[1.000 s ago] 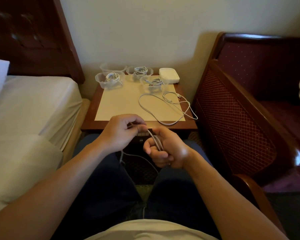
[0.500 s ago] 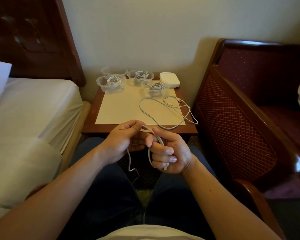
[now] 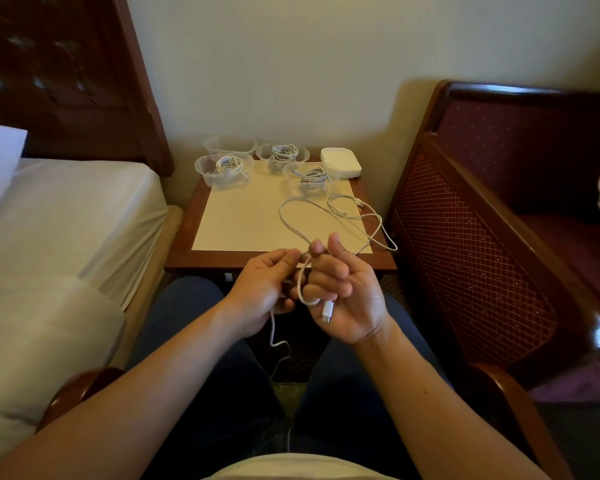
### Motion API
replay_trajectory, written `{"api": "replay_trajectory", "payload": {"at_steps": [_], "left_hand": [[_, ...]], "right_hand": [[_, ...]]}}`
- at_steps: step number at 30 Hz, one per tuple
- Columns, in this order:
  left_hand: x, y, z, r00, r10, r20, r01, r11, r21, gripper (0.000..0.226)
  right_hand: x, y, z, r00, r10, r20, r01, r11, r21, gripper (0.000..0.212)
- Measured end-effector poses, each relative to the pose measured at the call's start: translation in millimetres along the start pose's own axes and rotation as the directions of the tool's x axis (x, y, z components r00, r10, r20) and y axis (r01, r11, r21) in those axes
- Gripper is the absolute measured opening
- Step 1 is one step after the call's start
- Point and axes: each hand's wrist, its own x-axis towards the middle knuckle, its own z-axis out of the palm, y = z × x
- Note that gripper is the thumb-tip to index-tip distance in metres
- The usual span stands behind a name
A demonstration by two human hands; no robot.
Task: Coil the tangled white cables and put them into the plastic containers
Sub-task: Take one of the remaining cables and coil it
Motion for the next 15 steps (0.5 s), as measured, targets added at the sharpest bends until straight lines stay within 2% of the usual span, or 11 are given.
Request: {"api": "replay_trajectory", "payload": {"at_steps": [2, 4, 6, 10, 13, 15], "left_hand": [[-5, -3, 7, 0.999, -0.004, 0.035, 0.001, 0.997, 0.08, 0.029], [-10, -3, 12, 0.998, -0.022, 0.057, 0.012, 0.986, 0.169, 0.039], [-13, -4, 12, 0.995, -0.027, 0.101, 0.0, 0.966, 0.259, 0.031], [-16, -7, 10, 0.968, -0.104, 0.229, 0.016, 0.934, 0.358, 0.019], [-16, -9, 4, 0.962, -0.116, 0.246, -0.027, 0.86, 0.51, 0.018], [-13, -5, -5, 0.969, -0.066, 0.237, -0.09, 0.802, 0.59, 0.013]], "right_hand": [[0, -1, 10, 0.991, -0.084, -0.108, 0.078, 0.995, -0.058, 0.035], [-1, -4, 17, 0.961, -0.203, -0.188, 0.16, 0.962, -0.223, 0.037], [0, -7, 18, 0.923, -0.331, -0.197, 0.241, 0.895, -0.376, 0.041], [2, -11, 9, 0.855, -0.486, -0.182, 0.337, 0.786, -0.518, 0.044], [3, -17, 3, 0.794, -0.578, -0.19, 0.28, 0.624, -0.729, 0.037], [3, -20, -3, 0.778, -0.607, -0.16, 0.149, 0.426, -0.892, 0.026]]}}
